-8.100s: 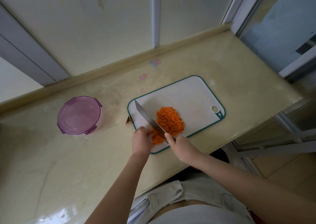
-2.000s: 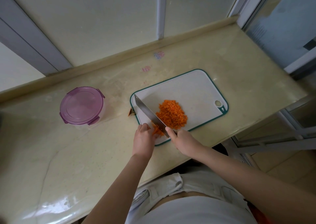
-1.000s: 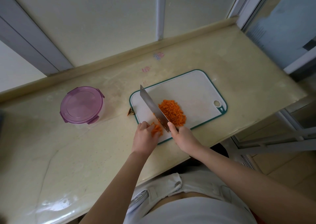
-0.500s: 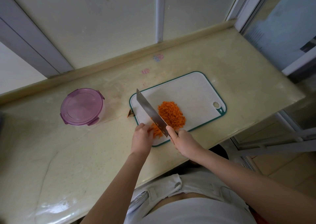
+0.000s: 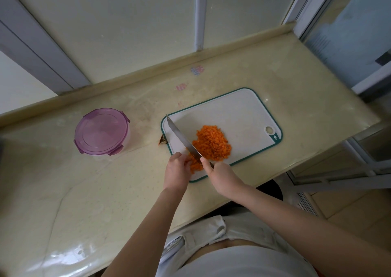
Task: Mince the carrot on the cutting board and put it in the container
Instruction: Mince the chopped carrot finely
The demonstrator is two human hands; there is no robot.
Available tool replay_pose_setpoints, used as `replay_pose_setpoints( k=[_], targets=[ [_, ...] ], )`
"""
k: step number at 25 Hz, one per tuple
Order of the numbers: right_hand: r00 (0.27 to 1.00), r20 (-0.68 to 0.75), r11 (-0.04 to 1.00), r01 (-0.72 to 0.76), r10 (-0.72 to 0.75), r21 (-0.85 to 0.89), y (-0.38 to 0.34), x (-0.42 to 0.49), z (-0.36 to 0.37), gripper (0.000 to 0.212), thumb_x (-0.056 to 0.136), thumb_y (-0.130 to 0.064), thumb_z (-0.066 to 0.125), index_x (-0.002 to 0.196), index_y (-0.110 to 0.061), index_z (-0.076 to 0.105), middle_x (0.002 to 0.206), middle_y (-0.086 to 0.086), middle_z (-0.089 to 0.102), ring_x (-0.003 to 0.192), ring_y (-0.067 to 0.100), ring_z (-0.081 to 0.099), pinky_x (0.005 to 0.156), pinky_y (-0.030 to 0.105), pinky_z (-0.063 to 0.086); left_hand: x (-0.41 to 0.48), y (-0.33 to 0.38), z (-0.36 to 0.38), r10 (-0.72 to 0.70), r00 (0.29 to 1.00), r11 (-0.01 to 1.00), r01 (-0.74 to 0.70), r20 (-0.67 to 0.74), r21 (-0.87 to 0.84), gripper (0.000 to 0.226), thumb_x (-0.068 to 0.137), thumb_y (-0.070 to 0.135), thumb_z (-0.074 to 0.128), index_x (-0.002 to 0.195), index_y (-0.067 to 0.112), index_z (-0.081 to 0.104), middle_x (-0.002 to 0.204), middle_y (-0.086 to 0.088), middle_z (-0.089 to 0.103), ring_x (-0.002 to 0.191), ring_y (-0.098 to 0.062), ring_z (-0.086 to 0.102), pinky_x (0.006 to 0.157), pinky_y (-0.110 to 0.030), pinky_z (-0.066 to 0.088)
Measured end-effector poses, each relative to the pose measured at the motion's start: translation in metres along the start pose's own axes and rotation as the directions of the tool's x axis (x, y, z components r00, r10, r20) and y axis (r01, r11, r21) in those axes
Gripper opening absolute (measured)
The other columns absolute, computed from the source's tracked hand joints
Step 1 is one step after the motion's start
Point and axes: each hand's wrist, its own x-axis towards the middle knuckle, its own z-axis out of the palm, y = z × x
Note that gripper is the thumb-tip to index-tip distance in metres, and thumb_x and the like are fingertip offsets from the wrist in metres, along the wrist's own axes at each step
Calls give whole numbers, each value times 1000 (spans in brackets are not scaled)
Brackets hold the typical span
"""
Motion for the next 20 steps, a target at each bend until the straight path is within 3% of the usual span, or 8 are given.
replay_pose_setpoints(
  k=[5, 8, 11, 13, 17, 20],
  targets=[
    [999, 1, 998, 54, -54, 45, 1, 2, 4, 50, 100, -46, 33, 58, -20, 37, 56, -2, 41, 50, 10, 38, 47, 21, 30, 0, -1, 0, 7, 1000, 1000, -7, 16, -3, 15, 84, -2, 56, 85, 2, 70, 81, -11, 57, 79, -22, 51, 61, -18, 28],
    [998, -30, 998, 48, -47, 42, 5, 6, 5, 57, 100, -47, 34, 53, -14, 31, 49, -1, 35, 44, 13, 34, 46, 23, 24, -1, -1, 0, 12, 1000, 1000, -12, 15, -12, 15, 84, -2, 56, 86, 2, 71, 82, -12, 58, 80, -23, 52, 62, -18, 30],
    [998, 49, 986, -33, 26, 161, 9, 15, -6, 57, 98, -52, 31, 54, -15, 30, 43, -4, 31, 38, 13, 30, 42, 24, 25, -2, -1, 0, 25, 1000, 999, -25, 10, -26, 15, 84, -4, 57, 85, 1, 71, 82, -14, 58, 80, -24, 53, 64, -16, 30],
    [985, 138, 946, -139, 102, 293, 10, 18, -16, 56, 96, -58, 30, 58, -17, 33, 41, -6, 28, 34, 12, 24, 38, 17, 21, -4, -2, 0, 37, 999, 999, -37, 6, -27, 16, 85, -4, 56, 87, 2, 71, 83, -13, 57, 79, -24, 53, 66, -20, 37],
    [988, 137, 954, -109, 73, 279, 10, 16, -27, 54, 96, -59, 31, 61, -18, 34, 46, -3, 26, 36, 13, 21, 38, 17, 19, -11, -3, -2, 82, 997, 997, -82, -2, -12, 22, 88, -4, 54, 103, 3, 70, 88, -12, 59, 84, -26, 54, 70, -20, 36],
    [993, 119, 963, -51, 19, 265, 8, 11, -32, 53, 96, -57, 31, 61, -17, 35, 47, -3, 27, 36, 13, 23, 37, 18, 19, -9, -1, -8, 6, 1000, 997, -5, 9, -77, 30, 90, -1, 52, 116, 8, 65, 98, -12, 63, 93, -27, 58, 77, -24, 44]
  ],
)
